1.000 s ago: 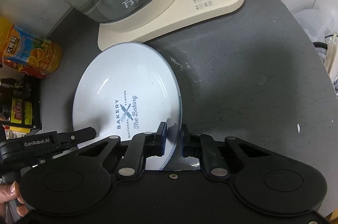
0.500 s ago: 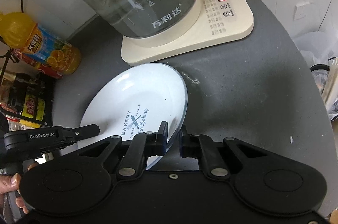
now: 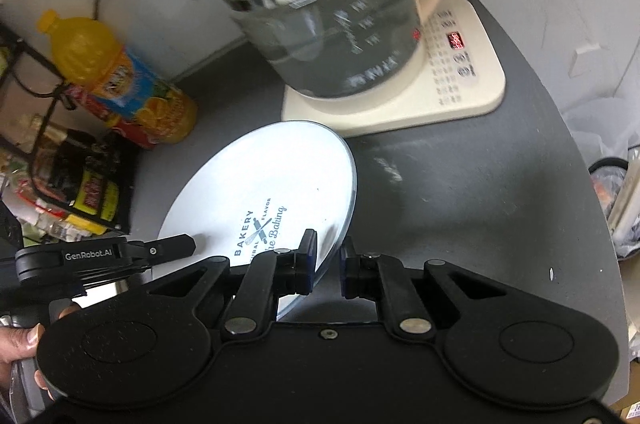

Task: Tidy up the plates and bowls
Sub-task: 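Lift the 'BAKERY' plate with both grippers and carry it over the plate stack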

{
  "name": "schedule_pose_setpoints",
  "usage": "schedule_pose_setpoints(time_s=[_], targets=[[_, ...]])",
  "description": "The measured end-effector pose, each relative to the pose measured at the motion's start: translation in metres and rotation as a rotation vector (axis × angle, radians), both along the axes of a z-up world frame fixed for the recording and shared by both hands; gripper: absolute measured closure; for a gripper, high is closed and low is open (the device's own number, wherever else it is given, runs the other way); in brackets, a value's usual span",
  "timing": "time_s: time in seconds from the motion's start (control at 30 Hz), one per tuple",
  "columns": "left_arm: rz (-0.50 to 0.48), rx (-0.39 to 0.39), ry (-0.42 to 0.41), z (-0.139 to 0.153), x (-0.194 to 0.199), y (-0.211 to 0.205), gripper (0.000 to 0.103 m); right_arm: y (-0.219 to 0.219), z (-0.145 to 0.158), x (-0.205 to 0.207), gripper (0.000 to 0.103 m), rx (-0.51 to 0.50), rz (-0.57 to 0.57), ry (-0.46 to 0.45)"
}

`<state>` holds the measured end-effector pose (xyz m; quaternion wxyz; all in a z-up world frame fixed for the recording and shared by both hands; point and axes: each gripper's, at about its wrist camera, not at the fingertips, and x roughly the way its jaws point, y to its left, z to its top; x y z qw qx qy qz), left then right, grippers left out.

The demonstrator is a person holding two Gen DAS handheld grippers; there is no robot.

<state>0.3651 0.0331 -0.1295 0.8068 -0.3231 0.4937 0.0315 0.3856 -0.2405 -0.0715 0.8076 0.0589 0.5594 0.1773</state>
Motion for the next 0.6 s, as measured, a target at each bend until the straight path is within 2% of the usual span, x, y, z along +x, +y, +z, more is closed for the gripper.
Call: schedule_pose_setpoints(time_s=[0.23, 0.6], targets=[[0.034, 0.0, -0.047, 0.023, -0.022, 0.013, 0.095, 0.018, 0.028, -0.013, 0.091, 0.019, 0.054, -0.063], [0.126, 0.018, -0.078, 0.043, -0.061, 0.043, 0.095, 0.054, 0.033, -0.018, 0.091, 0.06, 0.137, -0.082]])
